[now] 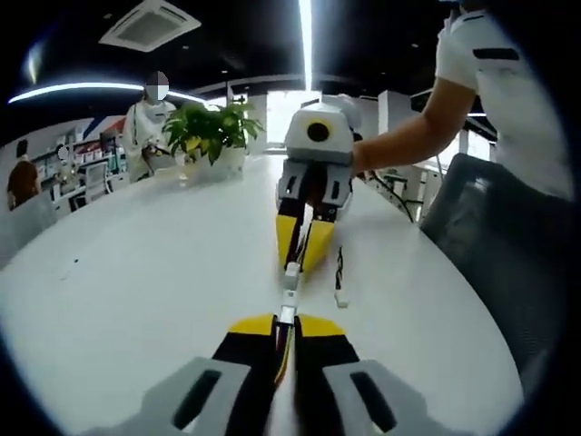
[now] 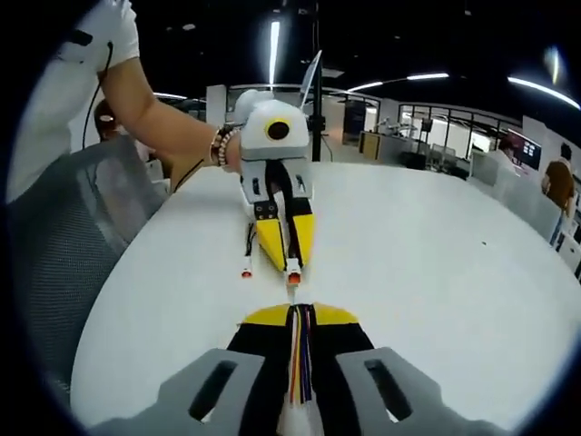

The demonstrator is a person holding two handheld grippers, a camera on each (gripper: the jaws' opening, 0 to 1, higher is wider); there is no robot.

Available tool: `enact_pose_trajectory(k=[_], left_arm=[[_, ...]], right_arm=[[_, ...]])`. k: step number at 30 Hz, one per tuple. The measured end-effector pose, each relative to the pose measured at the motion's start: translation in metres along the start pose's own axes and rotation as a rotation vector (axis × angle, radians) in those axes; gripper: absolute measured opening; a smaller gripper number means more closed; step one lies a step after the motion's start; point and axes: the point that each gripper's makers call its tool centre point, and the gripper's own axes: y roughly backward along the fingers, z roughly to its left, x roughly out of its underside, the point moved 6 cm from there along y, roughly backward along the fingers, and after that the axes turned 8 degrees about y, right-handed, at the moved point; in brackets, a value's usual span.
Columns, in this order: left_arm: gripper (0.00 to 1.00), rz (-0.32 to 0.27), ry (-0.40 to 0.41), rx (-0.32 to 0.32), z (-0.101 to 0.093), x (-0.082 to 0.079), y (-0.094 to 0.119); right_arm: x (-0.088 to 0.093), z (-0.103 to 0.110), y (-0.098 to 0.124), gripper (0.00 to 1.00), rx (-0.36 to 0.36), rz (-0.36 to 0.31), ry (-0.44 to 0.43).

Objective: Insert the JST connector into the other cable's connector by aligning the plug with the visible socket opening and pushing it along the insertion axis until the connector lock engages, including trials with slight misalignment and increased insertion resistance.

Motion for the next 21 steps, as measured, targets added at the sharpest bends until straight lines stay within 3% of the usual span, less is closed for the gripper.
enact_pose_trajectory(k=[14, 21], left_arm=[[0.01, 0.031, -0.037, 0.009, -0.002, -0.005, -0.001], [0.01, 0.046, -0.035, 0.009, -0.001, -0.004, -0.003]], right_arm=[[-0.011, 0.000, -0.002, 0.04, 0.002, -0.017, 0.013], [-0.008, -0.001, -0.005, 0.04, -0.008, 0.007, 0.016]])
